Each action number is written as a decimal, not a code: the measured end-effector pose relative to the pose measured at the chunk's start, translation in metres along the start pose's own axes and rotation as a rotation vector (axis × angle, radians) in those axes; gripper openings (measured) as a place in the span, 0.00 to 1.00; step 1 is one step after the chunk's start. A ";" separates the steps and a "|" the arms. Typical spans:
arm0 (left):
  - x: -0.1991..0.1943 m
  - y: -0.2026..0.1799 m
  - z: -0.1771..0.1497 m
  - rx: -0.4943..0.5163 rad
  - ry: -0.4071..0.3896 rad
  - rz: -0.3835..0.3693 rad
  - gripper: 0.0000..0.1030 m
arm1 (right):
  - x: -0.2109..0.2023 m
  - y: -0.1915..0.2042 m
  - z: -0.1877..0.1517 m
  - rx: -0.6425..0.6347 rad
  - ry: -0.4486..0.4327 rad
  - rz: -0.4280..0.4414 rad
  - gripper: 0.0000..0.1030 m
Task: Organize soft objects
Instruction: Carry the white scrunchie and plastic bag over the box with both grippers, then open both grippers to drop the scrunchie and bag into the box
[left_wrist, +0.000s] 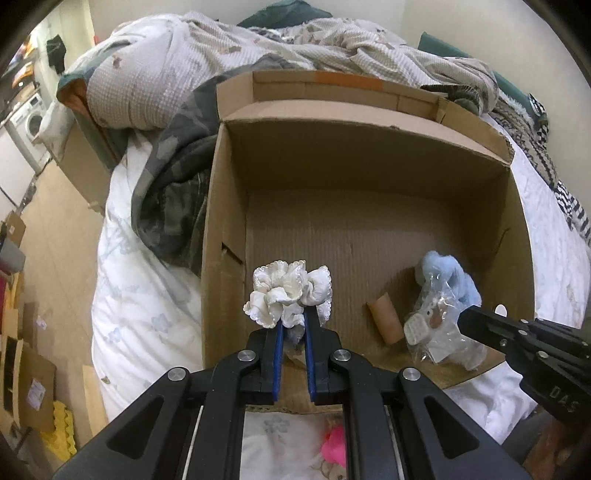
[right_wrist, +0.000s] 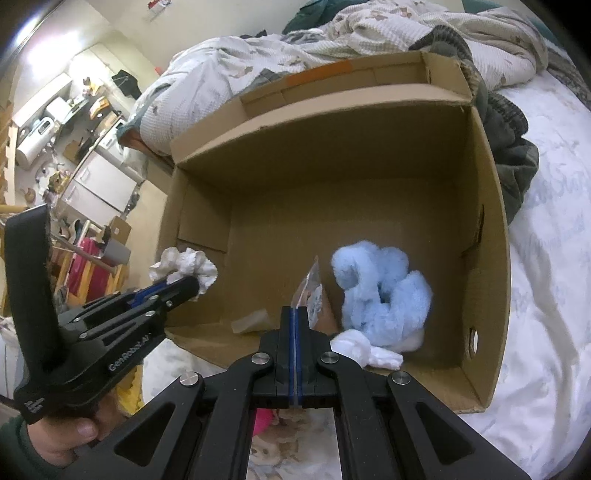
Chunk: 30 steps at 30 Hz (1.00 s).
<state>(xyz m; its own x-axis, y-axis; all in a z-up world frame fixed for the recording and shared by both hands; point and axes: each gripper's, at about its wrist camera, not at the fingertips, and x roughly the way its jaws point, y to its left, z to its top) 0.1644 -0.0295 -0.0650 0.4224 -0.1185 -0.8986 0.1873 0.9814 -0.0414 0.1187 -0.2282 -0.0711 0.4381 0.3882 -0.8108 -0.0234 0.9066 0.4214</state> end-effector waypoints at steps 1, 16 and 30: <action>0.001 0.000 0.000 -0.001 0.005 -0.002 0.09 | 0.001 -0.001 -0.001 0.003 0.005 -0.008 0.02; 0.006 -0.009 -0.002 0.036 0.010 0.005 0.09 | 0.010 -0.012 -0.004 0.041 0.047 -0.048 0.03; 0.008 -0.011 -0.003 0.046 0.013 0.024 0.20 | 0.013 -0.012 -0.003 0.057 0.054 -0.035 0.03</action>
<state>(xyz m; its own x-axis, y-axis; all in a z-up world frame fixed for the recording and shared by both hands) 0.1627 -0.0411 -0.0730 0.4160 -0.0925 -0.9047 0.2174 0.9761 0.0002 0.1217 -0.2337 -0.0882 0.3887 0.3665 -0.8453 0.0432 0.9092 0.4140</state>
